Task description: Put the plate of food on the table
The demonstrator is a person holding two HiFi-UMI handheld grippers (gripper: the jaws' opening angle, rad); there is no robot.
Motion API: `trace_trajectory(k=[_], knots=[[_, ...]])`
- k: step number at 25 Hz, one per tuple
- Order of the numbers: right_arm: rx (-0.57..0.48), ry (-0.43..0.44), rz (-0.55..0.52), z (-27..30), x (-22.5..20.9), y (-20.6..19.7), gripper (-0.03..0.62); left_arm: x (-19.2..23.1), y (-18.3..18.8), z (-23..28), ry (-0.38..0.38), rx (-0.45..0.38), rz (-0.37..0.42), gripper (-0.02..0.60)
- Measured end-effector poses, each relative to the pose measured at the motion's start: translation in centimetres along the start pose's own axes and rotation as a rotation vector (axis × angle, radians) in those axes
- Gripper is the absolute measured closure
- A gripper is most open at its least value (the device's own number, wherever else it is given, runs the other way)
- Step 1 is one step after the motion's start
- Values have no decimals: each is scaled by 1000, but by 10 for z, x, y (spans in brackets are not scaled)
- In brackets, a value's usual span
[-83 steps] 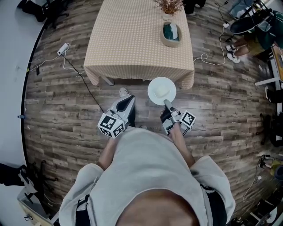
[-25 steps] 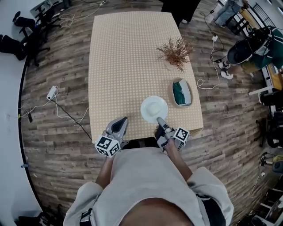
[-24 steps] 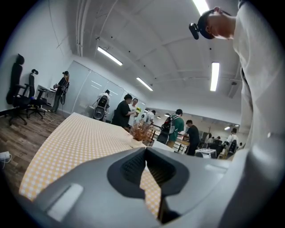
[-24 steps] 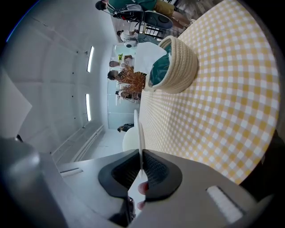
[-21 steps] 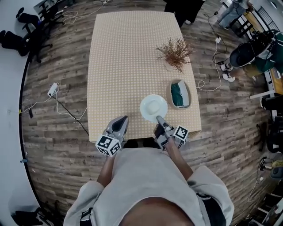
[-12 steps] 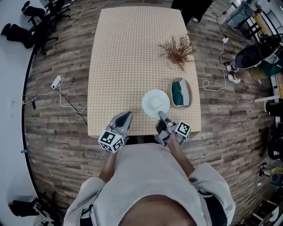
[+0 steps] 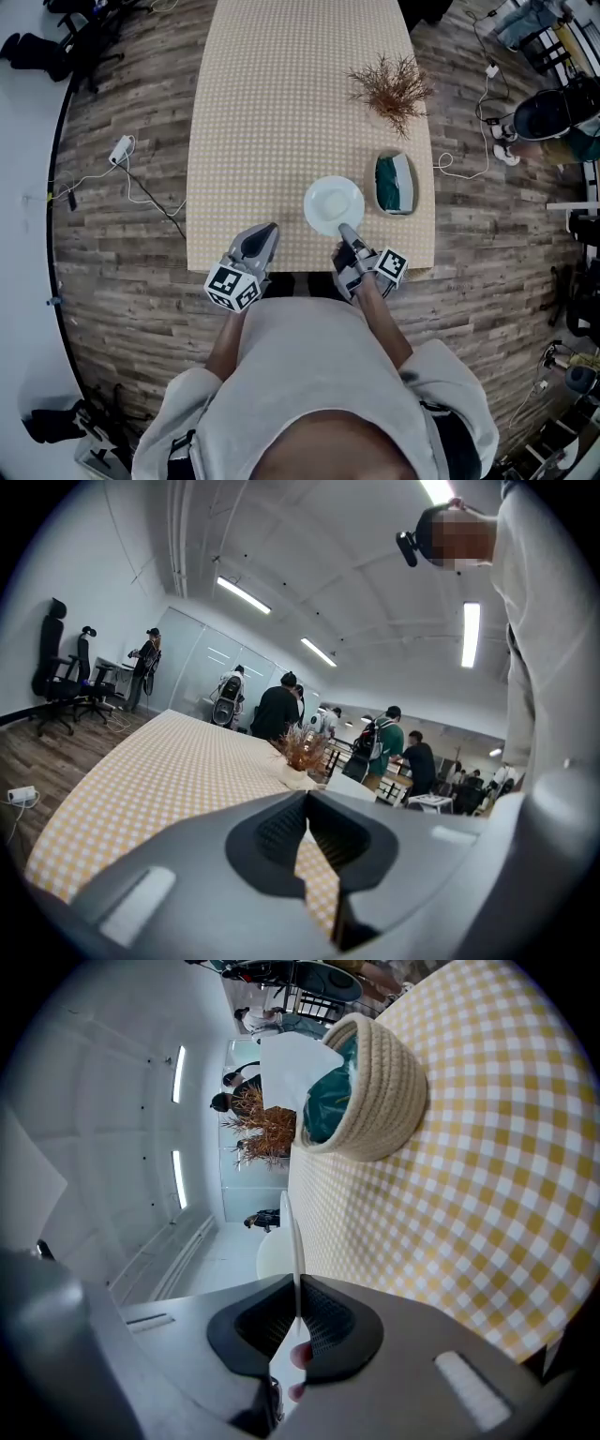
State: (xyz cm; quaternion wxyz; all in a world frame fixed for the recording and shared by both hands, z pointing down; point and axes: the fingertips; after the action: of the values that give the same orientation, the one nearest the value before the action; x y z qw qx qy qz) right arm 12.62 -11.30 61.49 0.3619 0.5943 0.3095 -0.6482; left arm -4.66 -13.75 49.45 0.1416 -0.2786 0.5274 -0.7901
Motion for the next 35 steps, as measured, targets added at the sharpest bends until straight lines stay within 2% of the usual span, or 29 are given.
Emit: trace_trajectory(k=[13, 26, 35], knots=[[-5, -62, 44, -19, -40, -19, 582, 4, -37, -3, -17, 87, -40, 572], [14, -84, 56, -16, -64, -15, 582, 8, -68, 3, 3, 149, -85, 572], [31, -83, 52, -1, -73, -7, 582, 12, -74, 6, 16, 151, -111, 571]])
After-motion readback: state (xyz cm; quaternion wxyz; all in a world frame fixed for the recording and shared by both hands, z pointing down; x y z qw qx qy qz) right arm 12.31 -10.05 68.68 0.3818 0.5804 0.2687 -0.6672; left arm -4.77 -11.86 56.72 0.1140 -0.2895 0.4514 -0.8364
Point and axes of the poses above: the fingertips, and each gripper's own axes: z forward along the fingers, x to its left, y out of its top, and after that the axes turned 10 degrees about y, right-handed
